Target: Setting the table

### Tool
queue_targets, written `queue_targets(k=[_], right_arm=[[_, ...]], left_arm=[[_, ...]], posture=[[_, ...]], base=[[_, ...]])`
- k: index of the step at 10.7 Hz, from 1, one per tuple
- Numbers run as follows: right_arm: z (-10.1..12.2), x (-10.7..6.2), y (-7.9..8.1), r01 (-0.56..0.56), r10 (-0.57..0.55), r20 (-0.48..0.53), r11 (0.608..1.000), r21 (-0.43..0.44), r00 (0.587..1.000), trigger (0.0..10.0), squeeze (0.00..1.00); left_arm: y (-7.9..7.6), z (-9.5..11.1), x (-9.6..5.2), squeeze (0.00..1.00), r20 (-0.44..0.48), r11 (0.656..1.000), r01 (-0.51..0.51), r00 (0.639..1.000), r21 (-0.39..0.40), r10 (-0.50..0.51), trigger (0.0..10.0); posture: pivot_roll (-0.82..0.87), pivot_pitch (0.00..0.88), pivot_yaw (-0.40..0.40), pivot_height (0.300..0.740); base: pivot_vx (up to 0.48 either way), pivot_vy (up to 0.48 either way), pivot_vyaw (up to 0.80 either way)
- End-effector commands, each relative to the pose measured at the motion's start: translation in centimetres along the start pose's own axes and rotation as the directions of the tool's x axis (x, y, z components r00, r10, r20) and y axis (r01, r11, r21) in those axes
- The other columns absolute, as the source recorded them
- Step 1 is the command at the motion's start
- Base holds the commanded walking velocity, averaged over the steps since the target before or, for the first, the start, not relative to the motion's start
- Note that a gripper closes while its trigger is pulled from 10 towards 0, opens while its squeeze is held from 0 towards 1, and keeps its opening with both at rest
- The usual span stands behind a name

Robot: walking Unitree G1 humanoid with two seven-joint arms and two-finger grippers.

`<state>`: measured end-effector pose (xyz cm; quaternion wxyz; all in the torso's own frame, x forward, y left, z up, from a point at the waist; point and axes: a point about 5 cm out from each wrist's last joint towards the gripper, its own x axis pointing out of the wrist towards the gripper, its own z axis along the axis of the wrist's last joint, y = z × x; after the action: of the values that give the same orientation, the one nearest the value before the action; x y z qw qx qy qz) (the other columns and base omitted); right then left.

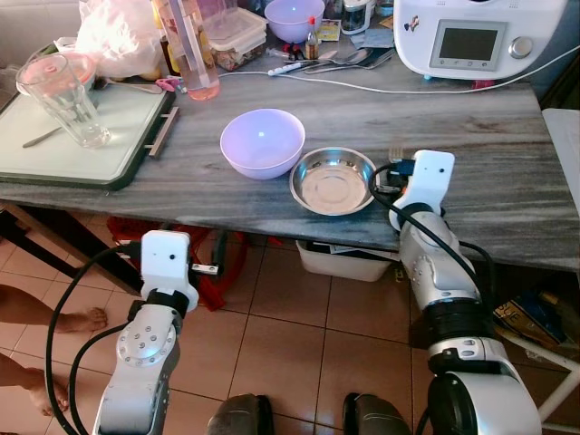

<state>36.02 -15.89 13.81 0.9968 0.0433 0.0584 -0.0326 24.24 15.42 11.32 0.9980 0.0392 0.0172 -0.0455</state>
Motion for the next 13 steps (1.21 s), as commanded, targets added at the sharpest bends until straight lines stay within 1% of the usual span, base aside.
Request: queue_targets(k=[1,2,3,4,8,10,11,12,13], right_arm=[[-1.8,-0.2,0.4,-0.001,0.002,-0.082,1.0,0.011,0.997,10.0,0.0],[-2.0,-0.3,0.4,0.0,0.001,-0.091,1.0,0.014,0.996,10.0,0.0],[-2.1,-0.3,0.3,0.0,0.001,-0.101,1.0,0.012,0.995,10.0,0.39],[-2.2,-0.3,0.1,0.003,-0.002,-0.106,1.0,0.008,0.994,10.0,1.0],[-2.2,-0.5,-1.3,0.032,-0.036,-0.103,0.999,-0.039,0.994,10.0,1.0],[-2.2,-0.6,-1.8,0.035,-0.041,-0.097,0.998,-0.06,0.994,10.0,1.0],[-1.9,-0.6,-1.9,0.031,-0.037,-0.076,0.997,-0.074,0.996,10.0,0.9],[-1.5,-0.6,-2.0,0.029,-0.034,-0.048,0.995,-0.091,0.998,10.0,0.42],[-0.6,-0.8,-2.0,0.033,-0.031,0.019,0.996,-0.089,0.999,10.0,0.0]], left_arm=[[0.3,0.0,-0.2,0.0,-0.009,1.0,0.001,1.0,0.013,-0.001,10.0],[0.2,0.0,-0.2,0.0,-0.01,1.0,0.003,1.0,0.011,-0.003,10.0],[0.2,-0.1,-0.3,0.0,-0.013,1.0,0.003,1.0,0.01,-0.003,10.0],[0.2,-0.1,-0.2,0.0,-0.014,1.0,0.003,1.0,0.011,-0.003,10.0],[0.2,-0.1,-0.1,0.0,-0.014,1.0,0.005,1.0,0.01,-0.005,10.0],[0.2,0.0,0.0,0.0,-0.013,1.0,0.005,1.0,0.012,-0.005,10.0],[0.2,0.0,0.0,0.0,-0.011,1.0,0.006,1.0,0.012,-0.006,10.0],[0.2,0.1,0.1,0.0,-0.009,1.0,0.006,1.0,0.01,-0.006,10.0],[0.2,0.1,0.1,0.0,-0.005,1.0,0.004,1.0,0.006,-0.004,10.0]], posture=[[0.11,0.177,0.116,0.74],[0.12,0.177,0.115,0.74],[0.12,0.177,0.115,0.74],[0.12,0.177,0.114,0.74],[0.11,0.178,0.114,0.74],[0.11,0.174,0.115,0.74],[0.11,0.173,0.112,0.74],[0.11,0.173,0.111,0.74],[0.1,0.171,0.109,0.74]], base=[[0.0,0.0,0.0],[0.0,0.0,0.0],[0.0,0.0,0.0],[0.0,0.0,0.0],[0.0,0.0,0.0],[0.0,0.0,0.0],[0.0,0.0,0.0],[0.0,0.0,0.0],[0.0,0.0,0.0]])
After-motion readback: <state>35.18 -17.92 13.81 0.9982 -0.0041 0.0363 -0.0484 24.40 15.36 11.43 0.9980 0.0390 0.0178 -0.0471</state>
